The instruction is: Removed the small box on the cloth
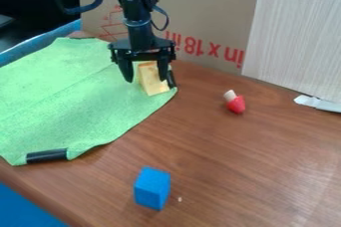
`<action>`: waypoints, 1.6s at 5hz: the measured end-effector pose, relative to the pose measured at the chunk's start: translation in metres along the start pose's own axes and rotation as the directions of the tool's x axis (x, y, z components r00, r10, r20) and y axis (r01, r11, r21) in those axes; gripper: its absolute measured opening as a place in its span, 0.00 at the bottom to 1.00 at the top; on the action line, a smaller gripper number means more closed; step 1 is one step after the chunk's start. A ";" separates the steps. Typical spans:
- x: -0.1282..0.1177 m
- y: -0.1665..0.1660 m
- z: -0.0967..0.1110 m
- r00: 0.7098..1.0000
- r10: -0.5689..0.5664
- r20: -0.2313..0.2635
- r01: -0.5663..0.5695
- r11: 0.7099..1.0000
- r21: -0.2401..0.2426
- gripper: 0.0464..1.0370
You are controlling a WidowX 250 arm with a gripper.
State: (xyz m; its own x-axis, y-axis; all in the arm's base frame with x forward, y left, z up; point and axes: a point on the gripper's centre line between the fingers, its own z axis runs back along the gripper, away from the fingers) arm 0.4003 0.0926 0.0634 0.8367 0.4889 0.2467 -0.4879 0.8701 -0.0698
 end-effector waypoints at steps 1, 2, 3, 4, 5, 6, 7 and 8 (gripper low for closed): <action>-0.002 -0.003 -0.002 0.999 0.046 -0.005 -0.046 0.999 -0.023 0.96; 0.000 0.000 -0.001 0.991 0.132 0.003 -0.132 0.990 -0.045 0.96; 0.000 0.000 -0.001 0.974 0.227 -0.003 -0.227 0.972 -0.054 0.96; 0.002 -0.001 0.000 0.957 0.291 -0.001 -0.290 0.955 -0.057 0.96; 0.008 -0.004 0.006 0.941 0.339 0.004 -0.338 0.939 -0.064 0.96; 0.009 -0.006 0.004 0.928 0.374 -0.008 -0.373 0.925 -0.068 0.96; 0.012 -0.006 0.002 0.920 0.392 0.000 -0.391 0.917 -0.072 0.91; 0.015 -0.006 0.002 0.915 0.404 0.011 -0.402 0.912 -0.082 0.68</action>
State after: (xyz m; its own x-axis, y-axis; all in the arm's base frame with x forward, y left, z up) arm 0.4154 0.0942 0.0698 0.5657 0.7979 0.2084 -0.7605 0.6024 -0.2422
